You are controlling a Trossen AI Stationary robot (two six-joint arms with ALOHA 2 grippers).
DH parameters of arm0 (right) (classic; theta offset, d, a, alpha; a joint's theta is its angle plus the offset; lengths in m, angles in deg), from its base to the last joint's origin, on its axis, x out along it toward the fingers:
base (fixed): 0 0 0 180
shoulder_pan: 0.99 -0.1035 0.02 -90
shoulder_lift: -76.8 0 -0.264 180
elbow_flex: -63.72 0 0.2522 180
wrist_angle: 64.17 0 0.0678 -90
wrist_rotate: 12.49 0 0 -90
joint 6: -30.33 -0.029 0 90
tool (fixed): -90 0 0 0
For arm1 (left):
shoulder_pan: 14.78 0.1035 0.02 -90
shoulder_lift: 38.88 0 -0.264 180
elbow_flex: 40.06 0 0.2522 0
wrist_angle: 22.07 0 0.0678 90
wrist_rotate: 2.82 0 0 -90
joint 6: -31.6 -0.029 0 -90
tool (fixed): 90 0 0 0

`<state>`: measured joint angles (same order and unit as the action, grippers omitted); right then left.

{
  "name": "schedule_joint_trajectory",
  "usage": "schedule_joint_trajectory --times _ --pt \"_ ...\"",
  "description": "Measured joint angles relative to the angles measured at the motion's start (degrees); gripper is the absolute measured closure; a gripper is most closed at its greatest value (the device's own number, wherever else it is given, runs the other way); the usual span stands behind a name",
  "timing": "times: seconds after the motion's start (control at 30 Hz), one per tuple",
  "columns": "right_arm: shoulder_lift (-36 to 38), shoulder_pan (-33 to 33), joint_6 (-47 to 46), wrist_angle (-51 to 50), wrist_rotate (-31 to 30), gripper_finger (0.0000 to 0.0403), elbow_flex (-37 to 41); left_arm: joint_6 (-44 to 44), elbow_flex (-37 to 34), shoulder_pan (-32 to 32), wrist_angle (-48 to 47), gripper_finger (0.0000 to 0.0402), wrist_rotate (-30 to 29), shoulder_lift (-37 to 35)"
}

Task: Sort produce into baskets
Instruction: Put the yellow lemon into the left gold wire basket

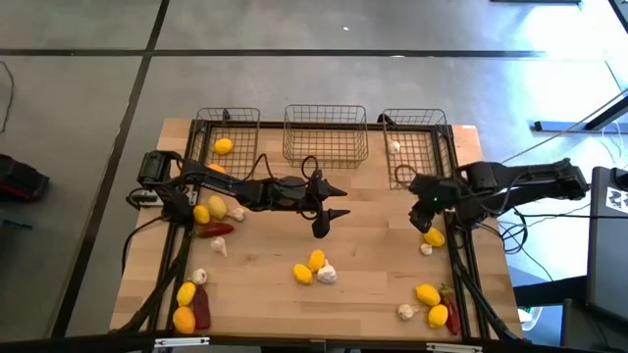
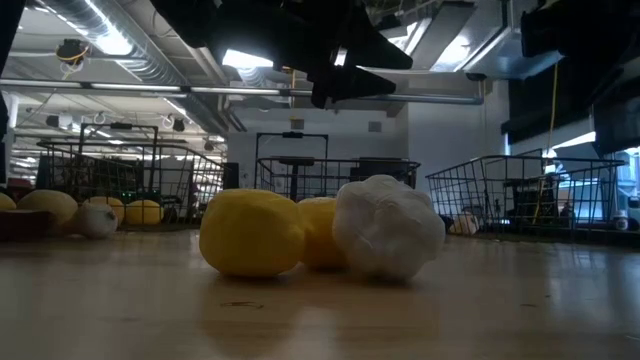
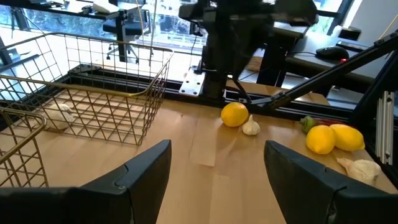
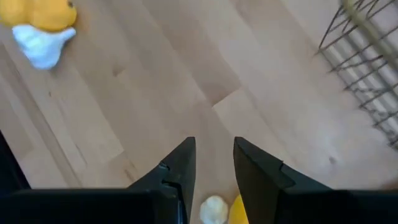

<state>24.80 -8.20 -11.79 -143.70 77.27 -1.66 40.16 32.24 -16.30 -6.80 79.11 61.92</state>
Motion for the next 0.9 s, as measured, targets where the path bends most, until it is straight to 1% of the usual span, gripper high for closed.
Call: schedule_joint_trajectory --times 0.27,0.43,0.53,0.67,0.8,0.9 --pt "-5.2 -7.1 -6.0 -0.5 1.7 0.0295 0.0 0.0 0.0 0.0 0.0 0.0149 0.0 0.0" --pt "-8.4 -11.2 -12.4 -1.2 4.5 0.0295 0.0 0.0 0.0 -0.1 -0.1 0.0149 0.0 0.0" --pt "-10.0 -13.9 -15.5 -3.6 5.2 0.0295 0.0 0.0 0.0 -0.3 -0.1 0.0149 0.0 0.0" --pt "-11.5 -16.3 -19.3 -7.4 3.1 0.0295 0.0 -0.5 0.0 -0.6 -0.1 0.0149 0.0 0.0" --pt "-12.7 -18.0 -20.6 -8.0 0.5 0.0295 0.0 -1.1 0.0 -0.7 -0.1 0.0149 0.0 0.0" --pt "-13.6 -18.9 -20.7 -7.9 1.2 0.0295 0.0 -1.2 0.0 -0.7 -0.1 0.0149 0.0 0.0"
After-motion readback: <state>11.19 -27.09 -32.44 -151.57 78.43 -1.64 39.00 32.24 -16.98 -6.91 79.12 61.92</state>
